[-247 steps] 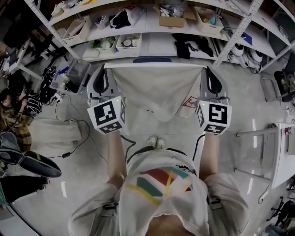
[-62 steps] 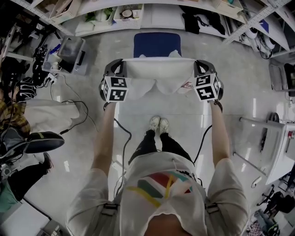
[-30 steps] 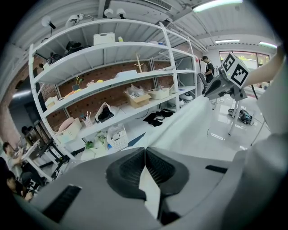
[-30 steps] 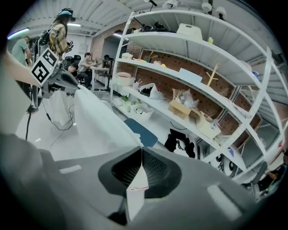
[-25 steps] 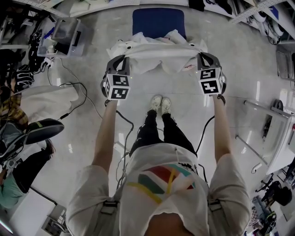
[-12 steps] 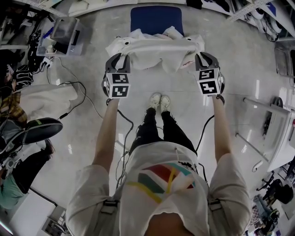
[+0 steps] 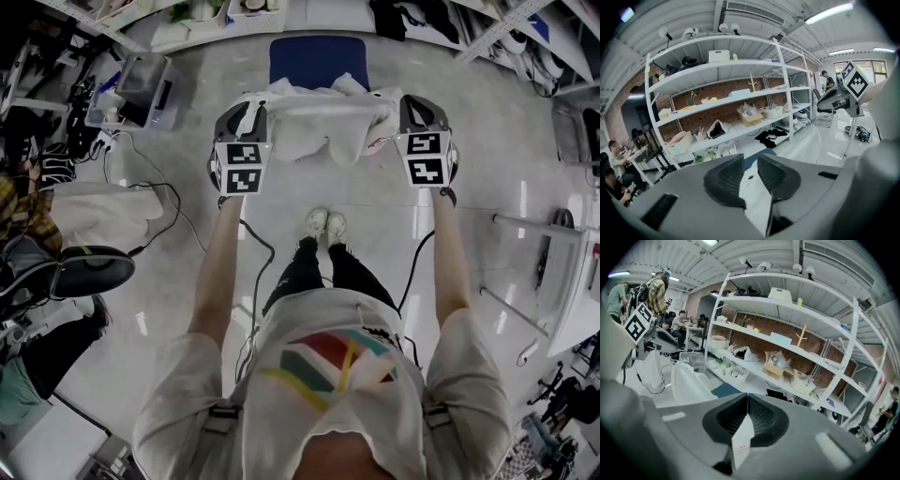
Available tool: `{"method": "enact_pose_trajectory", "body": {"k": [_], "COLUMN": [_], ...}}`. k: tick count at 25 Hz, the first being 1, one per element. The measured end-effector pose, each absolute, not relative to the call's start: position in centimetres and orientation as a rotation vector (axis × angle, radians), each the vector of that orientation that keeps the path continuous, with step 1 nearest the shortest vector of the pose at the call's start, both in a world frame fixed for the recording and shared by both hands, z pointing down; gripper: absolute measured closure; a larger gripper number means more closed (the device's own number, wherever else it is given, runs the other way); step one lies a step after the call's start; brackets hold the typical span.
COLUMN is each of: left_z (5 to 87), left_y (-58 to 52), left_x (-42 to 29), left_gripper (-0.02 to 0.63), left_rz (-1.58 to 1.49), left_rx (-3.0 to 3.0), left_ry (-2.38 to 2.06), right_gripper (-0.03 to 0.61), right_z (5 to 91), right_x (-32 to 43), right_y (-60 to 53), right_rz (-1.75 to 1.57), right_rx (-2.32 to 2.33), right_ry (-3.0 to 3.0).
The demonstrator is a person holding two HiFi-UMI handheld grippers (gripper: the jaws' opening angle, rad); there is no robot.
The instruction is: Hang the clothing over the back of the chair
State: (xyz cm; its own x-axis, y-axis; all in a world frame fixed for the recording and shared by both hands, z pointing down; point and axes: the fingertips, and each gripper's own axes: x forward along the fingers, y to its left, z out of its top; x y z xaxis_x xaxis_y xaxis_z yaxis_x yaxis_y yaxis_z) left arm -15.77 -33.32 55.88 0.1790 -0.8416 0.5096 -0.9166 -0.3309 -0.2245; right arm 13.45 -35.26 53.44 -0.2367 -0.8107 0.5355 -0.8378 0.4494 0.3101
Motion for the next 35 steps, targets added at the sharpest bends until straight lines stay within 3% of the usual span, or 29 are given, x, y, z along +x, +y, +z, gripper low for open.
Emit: {"method": "enact_pose_trajectory", "body": {"k": [4, 17, 26, 35], "left_z": [50.4, 32.6, 28.6, 28.0], "left_y": [-35.2, -34.1, -27.1, -24.5], "left_x": [-15.1, -12.1, -12.1, -12.1], "left_gripper": [0.588, 0.600, 0.600, 0.600], "left_rz": [0.765, 0.280, 0.113, 0.081], "left_rx": [2.382, 2.541, 2.517, 2.513], "left_ry": [-1.827, -1.994, -2.112, -2.181], "right_gripper": [0.572, 0.572, 0.572, 0.573], "right_z": [47.5, 28.6, 25.8, 28.5], "right_x": [12.4, 10.7, 9.6, 9.0], "right_y": [-37.1, -35.0, -27.6, -23.7], "right_rz": [-0.033, -0.414, -0.509, -0.396], "right_rx": [1.452, 1.733, 1.842, 1.846], "right_ry": [-2.136, -2.292, -2.372, -2.416]}}
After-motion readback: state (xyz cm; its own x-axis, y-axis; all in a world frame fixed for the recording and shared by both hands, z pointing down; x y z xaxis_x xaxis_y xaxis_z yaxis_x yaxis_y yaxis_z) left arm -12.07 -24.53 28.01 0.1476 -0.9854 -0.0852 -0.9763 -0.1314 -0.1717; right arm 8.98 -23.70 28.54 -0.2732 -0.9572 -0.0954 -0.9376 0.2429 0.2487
